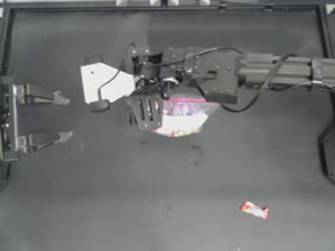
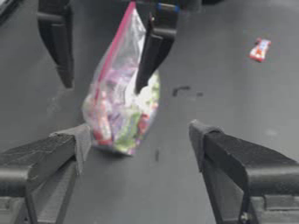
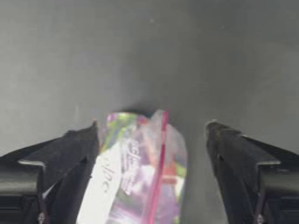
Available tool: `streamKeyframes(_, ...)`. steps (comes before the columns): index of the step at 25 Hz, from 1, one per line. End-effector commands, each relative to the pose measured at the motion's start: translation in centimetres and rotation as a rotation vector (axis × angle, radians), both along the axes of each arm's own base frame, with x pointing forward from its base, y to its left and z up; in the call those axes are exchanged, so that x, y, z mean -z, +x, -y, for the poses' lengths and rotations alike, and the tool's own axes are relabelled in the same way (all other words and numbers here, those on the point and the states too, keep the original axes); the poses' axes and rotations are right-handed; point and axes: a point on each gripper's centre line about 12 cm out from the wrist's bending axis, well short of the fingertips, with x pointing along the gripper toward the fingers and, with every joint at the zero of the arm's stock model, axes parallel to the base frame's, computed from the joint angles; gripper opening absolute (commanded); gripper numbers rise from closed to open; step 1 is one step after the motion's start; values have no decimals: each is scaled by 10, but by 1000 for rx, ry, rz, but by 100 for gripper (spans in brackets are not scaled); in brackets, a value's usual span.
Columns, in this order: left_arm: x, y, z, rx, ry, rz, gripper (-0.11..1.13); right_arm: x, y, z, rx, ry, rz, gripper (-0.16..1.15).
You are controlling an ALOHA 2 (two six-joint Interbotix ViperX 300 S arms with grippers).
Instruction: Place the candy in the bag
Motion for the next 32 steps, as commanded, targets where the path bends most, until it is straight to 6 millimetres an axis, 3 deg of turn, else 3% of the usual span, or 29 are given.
streamKeyframes(1, -3, 1, -1, -2, -1, 11, 98, -22, 1, 1, -2, -17, 51, 89)
streamKeyframes(6, -5, 0, 0, -2, 1, 17, 98, -21, 1, 1, -10, -20, 42, 72)
streamKeyframes(20, -2, -4, 1, -3, -2, 26, 98, -18, 5, 2, -8, -12, 9, 65)
streamKeyframes(32, -2, -4, 1, -3, -2, 24, 98, -24, 4, 1, -8, -10, -4, 23)
